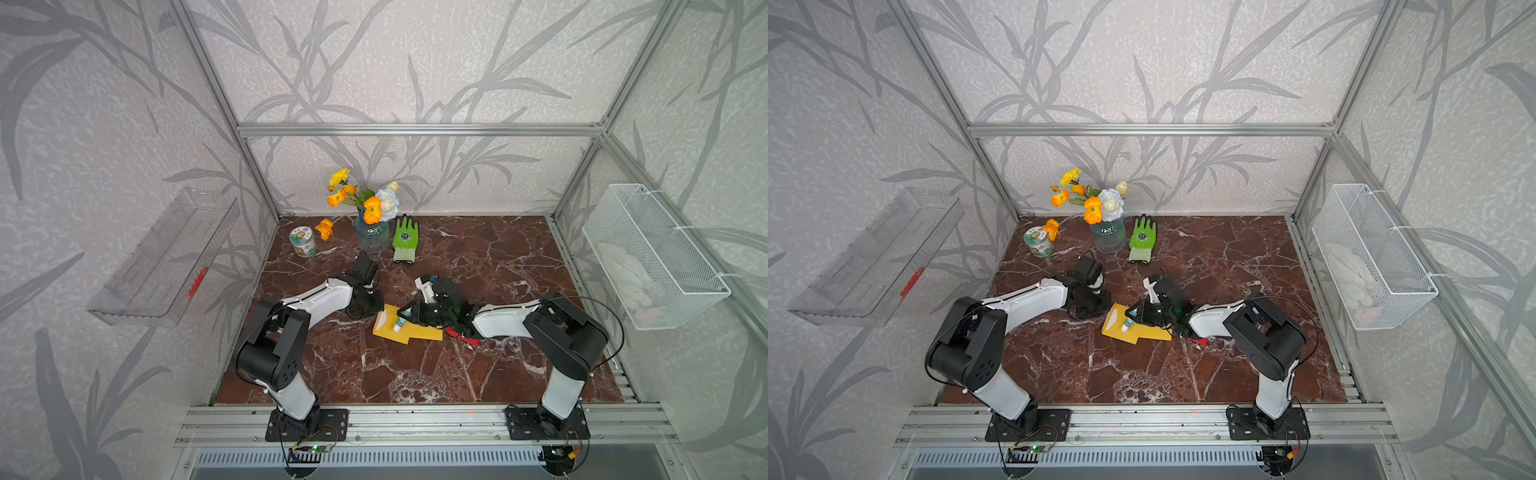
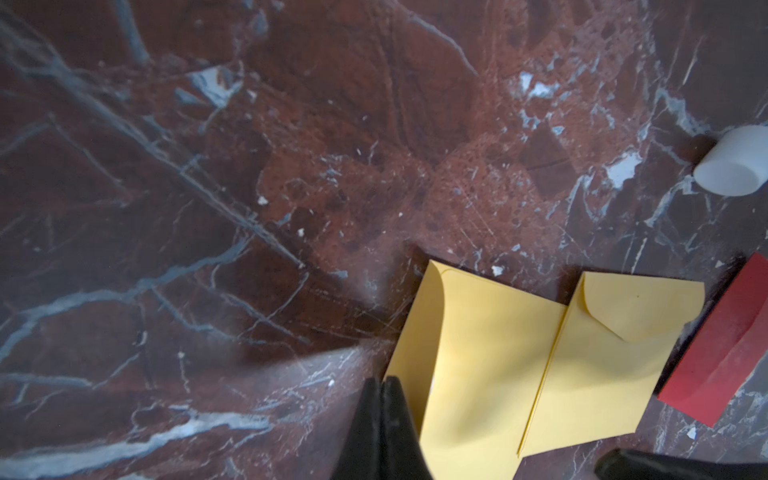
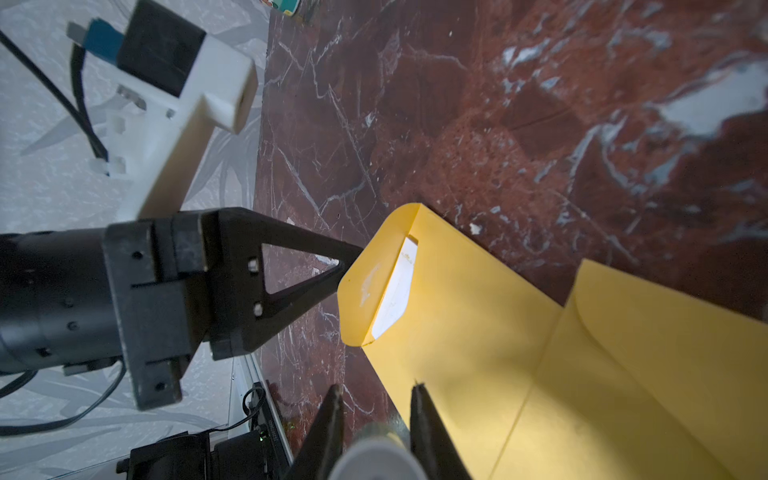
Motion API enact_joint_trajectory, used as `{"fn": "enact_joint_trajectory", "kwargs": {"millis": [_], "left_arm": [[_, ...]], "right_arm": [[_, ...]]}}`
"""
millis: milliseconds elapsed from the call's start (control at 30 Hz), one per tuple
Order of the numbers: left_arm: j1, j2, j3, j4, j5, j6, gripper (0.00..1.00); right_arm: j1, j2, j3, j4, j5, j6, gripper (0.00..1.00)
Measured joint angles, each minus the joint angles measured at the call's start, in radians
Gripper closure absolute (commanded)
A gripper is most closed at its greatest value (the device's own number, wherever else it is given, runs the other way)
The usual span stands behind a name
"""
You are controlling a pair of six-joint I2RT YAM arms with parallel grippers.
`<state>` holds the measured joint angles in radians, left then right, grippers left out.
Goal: Seal the envelope with a glue stick
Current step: Close the envelope at the center of the board.
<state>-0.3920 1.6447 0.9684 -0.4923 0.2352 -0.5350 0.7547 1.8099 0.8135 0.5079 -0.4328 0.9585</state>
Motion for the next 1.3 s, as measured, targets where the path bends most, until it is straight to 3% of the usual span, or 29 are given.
{"fn": "enact_joint_trajectory", "kwargs": {"millis": [733, 1300], "left_arm": [[-0.034, -0.017, 0.000, -0.001, 0.054, 0.000, 0.94], [-0.093, 0.116, 0.055, -0.011, 0.020, 0.005, 0.96]], "right_arm": [[-0.024, -0.014, -0.019, 0.006, -0.026, -0.002, 1.00], [-0.036, -0.014, -0.069, 0.027, -0.032, 0.001, 1.00]]}}
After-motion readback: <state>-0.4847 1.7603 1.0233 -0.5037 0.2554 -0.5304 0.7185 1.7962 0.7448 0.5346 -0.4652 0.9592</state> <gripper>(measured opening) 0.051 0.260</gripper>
